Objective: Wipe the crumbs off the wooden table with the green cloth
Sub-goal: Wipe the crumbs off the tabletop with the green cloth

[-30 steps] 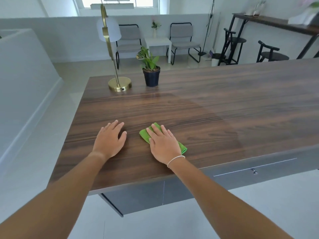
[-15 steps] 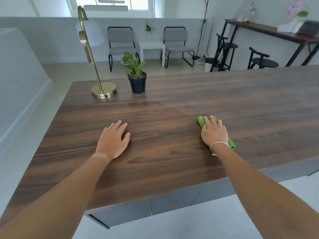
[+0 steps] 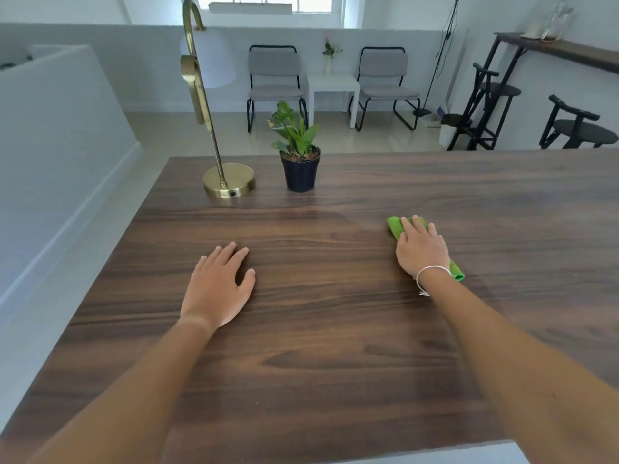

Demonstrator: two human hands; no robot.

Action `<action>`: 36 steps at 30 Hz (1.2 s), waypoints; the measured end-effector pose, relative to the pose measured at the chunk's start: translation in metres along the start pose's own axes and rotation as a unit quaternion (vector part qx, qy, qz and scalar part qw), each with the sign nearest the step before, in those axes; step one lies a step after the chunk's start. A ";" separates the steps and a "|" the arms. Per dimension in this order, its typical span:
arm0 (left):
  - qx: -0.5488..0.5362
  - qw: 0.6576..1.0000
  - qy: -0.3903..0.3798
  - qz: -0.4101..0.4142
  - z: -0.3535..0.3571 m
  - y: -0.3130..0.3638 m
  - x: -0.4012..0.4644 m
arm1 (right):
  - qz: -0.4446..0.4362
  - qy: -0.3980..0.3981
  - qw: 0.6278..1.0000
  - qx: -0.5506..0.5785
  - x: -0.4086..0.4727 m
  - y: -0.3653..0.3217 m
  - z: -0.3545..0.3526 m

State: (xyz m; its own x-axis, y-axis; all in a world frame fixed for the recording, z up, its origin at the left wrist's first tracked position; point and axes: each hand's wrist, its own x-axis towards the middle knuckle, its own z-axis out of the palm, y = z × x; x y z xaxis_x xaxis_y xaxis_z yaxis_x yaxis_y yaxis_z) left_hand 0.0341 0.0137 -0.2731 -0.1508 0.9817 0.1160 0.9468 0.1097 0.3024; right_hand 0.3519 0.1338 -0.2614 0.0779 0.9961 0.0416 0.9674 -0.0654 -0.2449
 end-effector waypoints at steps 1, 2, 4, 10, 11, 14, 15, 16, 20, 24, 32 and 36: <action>0.002 1.000 0.002 0.000 0.001 0.000 0.001 | 0.015 -0.002 1.000 0.005 0.009 -0.009 0.001; 0.004 1.000 0.004 0.000 0.002 -0.001 0.001 | 0.021 -0.007 1.000 0.011 0.016 -0.023 0.004; 0.003 1.000 0.006 -0.001 0.004 -0.001 0.002 | -0.003 -0.020 1.000 0.016 0.024 -0.063 0.016; 0.002 1.000 0.006 -0.001 0.004 -0.003 0.003 | -0.150 -0.058 0.987 0.009 0.017 -0.147 0.046; -0.001 1.000 0.006 -0.002 0.004 -0.003 0.003 | -0.156 -0.060 0.986 0.007 0.020 -0.139 0.044; -0.005 1.000 0.002 -0.005 0.004 -0.005 0.002 | -0.119 -0.034 0.992 -0.007 0.035 -0.090 0.029; -0.006 1.000 0.001 -0.006 0.004 -0.005 0.002 | -0.091 -0.022 0.996 -0.012 0.040 -0.066 0.022; -0.007 1.000 0.001 -0.005 0.004 -0.005 0.002 | -0.057 -0.013 0.998 -0.012 0.044 -0.040 0.015; 0.002 1.000 0.004 -0.002 0.005 -0.006 0.003 | 0.022 -0.007 1.000 0.007 0.039 0.021 -0.003; 0.004 1.000 0.000 0.001 0.005 -0.005 0.004 | 0.024 -0.004 1.000 0.003 0.023 0.026 -0.005; -0.010 1.000 -0.022 -0.003 -0.003 0.001 -0.008 | 0.032 0.008 0.999 -0.009 -0.055 0.058 -0.010; -0.007 1.000 -0.025 -0.004 -0.011 -0.001 -0.035 | 0.040 0.014 0.999 -0.009 -0.105 0.072 -0.012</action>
State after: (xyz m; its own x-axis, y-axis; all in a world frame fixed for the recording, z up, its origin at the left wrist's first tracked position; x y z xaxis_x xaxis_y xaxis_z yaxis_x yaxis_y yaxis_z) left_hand 0.0353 -0.0227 -0.2670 -0.1448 0.9872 0.0667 0.9413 0.1166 0.3168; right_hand 0.4166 0.0240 -0.2714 0.1607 0.9857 0.0497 0.9620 -0.1452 -0.2314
